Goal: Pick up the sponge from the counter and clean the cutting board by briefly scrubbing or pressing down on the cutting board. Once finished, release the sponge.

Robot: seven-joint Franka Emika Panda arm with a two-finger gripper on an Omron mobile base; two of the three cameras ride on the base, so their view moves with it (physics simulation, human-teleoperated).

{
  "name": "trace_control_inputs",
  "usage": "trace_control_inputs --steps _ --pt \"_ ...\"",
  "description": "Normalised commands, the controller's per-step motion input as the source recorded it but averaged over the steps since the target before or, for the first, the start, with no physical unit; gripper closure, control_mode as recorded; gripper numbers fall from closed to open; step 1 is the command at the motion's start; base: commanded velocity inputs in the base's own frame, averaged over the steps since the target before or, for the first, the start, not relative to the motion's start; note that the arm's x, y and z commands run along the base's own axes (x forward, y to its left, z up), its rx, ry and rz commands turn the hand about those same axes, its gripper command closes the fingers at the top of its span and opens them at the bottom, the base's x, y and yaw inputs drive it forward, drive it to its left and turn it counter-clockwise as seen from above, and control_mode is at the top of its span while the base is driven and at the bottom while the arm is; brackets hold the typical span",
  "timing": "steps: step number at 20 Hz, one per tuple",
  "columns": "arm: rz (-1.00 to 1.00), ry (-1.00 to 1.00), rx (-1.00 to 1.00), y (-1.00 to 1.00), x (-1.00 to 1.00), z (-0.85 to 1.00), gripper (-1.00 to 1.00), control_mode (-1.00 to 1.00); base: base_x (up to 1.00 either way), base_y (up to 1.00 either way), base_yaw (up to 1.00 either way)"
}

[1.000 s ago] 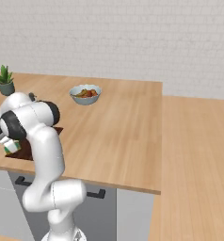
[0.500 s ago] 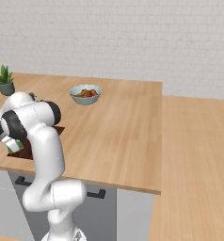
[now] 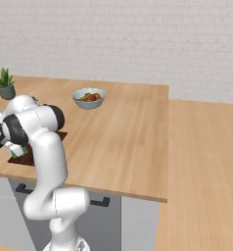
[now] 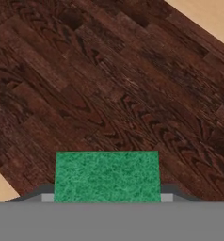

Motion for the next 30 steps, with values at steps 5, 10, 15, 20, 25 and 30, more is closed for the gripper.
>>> trace_control_inputs --steps 5,10,15,20,25,30 --pt "0.00 -0.10 0.00 -0.12 0.15 -0.10 1.00 -1.00 0.00 0.00 0.00" --pt "0.00 -0.04 0.00 -0.22 0.15 -0.14 1.00 -1.00 0.00 0.00 0.00" --pt "0.00 0.11 0.00 -0.25 0.33 -0.01 1.00 -1.00 0.00 0.00 0.00" --pt "0.00 0.04 0.00 -0.29 0.29 -0.04 1.00 -1.00 0.00 0.00 0.00" --pt "0.00 -0.12 0.00 -0.19 0.22 -0.26 1.00 -1.00 0.00 0.00 0.00" --pt "0.00 -0.12 0.00 -0.22 0.35 -0.25 1.00 -1.00 0.00 0.00 0.00"
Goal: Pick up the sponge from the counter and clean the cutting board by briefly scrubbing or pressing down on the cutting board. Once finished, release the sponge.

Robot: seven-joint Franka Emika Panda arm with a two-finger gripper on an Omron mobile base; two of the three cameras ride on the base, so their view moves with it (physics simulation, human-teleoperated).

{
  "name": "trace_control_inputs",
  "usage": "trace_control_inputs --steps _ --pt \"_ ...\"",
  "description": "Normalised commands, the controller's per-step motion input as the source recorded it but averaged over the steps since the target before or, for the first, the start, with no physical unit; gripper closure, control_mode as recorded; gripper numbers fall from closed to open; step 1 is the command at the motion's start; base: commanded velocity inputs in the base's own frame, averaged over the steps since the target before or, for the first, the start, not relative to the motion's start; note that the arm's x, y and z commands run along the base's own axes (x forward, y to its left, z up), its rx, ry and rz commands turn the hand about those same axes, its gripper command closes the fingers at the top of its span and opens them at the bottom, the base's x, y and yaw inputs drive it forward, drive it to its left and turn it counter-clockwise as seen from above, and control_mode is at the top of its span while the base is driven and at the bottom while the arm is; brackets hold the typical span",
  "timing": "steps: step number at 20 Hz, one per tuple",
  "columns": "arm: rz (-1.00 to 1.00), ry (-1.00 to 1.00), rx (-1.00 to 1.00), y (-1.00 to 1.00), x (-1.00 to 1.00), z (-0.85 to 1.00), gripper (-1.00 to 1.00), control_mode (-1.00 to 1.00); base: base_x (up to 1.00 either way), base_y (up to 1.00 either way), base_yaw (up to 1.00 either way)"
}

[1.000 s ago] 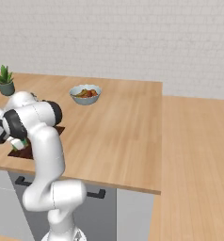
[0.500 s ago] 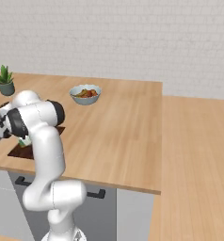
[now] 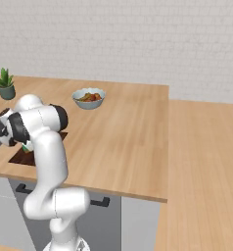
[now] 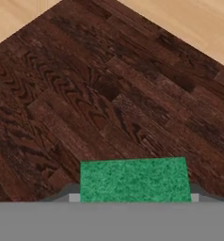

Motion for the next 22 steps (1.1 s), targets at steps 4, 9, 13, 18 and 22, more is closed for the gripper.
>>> trace_control_inputs --steps 4,9,13,18,22 --pt "0.00 -0.02 0.00 -0.28 0.47 -0.10 1.00 -1.00 0.00 0.00 0.00" --pt "0.00 0.00 0.00 -0.24 0.48 -0.17 1.00 -1.00 0.00 0.00 0.00" --pt "0.00 0.00 -0.01 -0.21 0.56 -0.35 1.00 -1.00 0.00 0.00 0.00" --pt "0.00 0.00 -0.01 -0.29 0.57 -0.28 1.00 -1.00 0.00 0.00 0.00" --pt "0.00 -0.03 0.00 -0.30 0.46 -0.23 1.00 -1.00 0.00 0.00 0.00"
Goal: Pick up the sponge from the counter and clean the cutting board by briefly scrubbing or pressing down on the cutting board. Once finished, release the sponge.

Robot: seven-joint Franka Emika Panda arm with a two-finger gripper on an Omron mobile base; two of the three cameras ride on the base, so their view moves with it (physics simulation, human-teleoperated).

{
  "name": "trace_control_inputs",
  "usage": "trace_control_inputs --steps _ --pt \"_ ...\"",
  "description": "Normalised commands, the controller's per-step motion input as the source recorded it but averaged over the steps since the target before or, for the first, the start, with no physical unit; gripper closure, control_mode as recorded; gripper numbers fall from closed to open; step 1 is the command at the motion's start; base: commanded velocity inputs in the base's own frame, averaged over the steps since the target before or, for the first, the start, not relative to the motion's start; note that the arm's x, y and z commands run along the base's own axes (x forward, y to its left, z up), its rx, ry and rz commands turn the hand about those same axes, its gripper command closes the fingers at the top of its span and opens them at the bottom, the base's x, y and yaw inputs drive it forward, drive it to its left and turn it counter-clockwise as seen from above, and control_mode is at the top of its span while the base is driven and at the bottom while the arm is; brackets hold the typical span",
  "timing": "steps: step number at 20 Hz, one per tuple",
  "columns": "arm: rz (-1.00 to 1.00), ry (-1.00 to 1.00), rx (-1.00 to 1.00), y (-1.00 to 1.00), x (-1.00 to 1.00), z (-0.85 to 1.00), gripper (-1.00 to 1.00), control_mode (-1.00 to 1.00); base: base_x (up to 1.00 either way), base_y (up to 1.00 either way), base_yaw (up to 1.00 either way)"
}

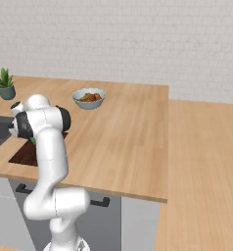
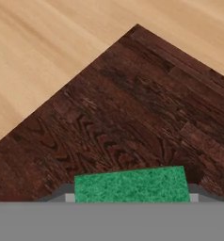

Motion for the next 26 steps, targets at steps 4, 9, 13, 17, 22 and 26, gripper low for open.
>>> trace_control_inputs --steps 4,9,13,17,22,26 --pt "0.00 -0.08 0.00 -0.30 0.41 -0.28 1.00 -1.00 0.00 0.00 0.00" --pt "0.00 -0.10 0.00 -0.32 0.40 -0.26 1.00 -1.00 0.00 0.00 0.00" --pt "0.00 -0.05 0.00 -0.52 0.09 -0.16 1.00 -1.00 0.00 0.00 0.00" --pt "0.00 0.00 0.00 -0.64 0.00 -0.04 1.00 -1.00 0.00 0.00 0.00" --pt "0.00 0.00 0.00 -0.64 0.00 -0.07 1.00 -1.00 0.00 0.00 0.00" --pt "0.00 0.00 0.00 -0.60 0.00 -0.23 1.00 -1.00 0.00 0.00 0.00"
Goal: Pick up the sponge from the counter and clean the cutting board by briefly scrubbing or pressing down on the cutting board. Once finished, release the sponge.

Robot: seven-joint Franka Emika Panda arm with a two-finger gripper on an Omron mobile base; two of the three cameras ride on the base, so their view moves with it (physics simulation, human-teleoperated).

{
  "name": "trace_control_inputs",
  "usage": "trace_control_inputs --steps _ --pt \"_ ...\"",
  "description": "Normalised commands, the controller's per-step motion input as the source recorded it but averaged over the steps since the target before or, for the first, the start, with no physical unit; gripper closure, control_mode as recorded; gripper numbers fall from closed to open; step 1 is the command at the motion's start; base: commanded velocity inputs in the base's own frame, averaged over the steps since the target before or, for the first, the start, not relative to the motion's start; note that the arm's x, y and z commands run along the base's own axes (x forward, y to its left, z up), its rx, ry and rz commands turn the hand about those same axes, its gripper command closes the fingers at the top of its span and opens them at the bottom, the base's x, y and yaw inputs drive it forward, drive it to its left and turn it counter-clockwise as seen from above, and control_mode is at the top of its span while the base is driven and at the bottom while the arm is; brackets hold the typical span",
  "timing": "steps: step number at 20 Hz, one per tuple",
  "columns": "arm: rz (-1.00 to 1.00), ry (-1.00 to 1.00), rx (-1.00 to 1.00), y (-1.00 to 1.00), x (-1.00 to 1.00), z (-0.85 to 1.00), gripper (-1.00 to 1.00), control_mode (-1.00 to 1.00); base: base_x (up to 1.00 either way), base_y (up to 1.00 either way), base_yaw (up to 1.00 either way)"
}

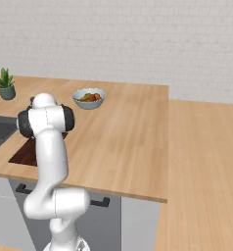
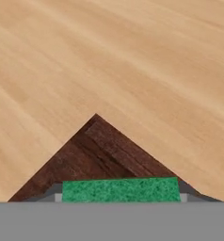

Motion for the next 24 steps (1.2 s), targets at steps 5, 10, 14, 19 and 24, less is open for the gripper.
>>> trace_control_inputs --steps 5,10,14,19,24 --pt "0.00 0.00 0.00 -0.67 0.00 -0.29 1.00 -1.00 0.00 0.00 0.00" --pt "0.00 0.00 0.00 -0.74 0.00 -0.16 1.00 -1.00 0.00 0.00 0.00" --pt "0.00 0.00 0.00 -0.67 0.00 -0.23 1.00 -1.00 0.00 0.00 0.00" --pt "0.00 -0.03 0.00 -0.40 -0.09 -0.04 1.00 -1.00 0.00 0.00 0.00" --pt "0.00 0.00 0.08 0.01 -0.35 0.71 1.00 -1.00 0.00 0.00 0.00"
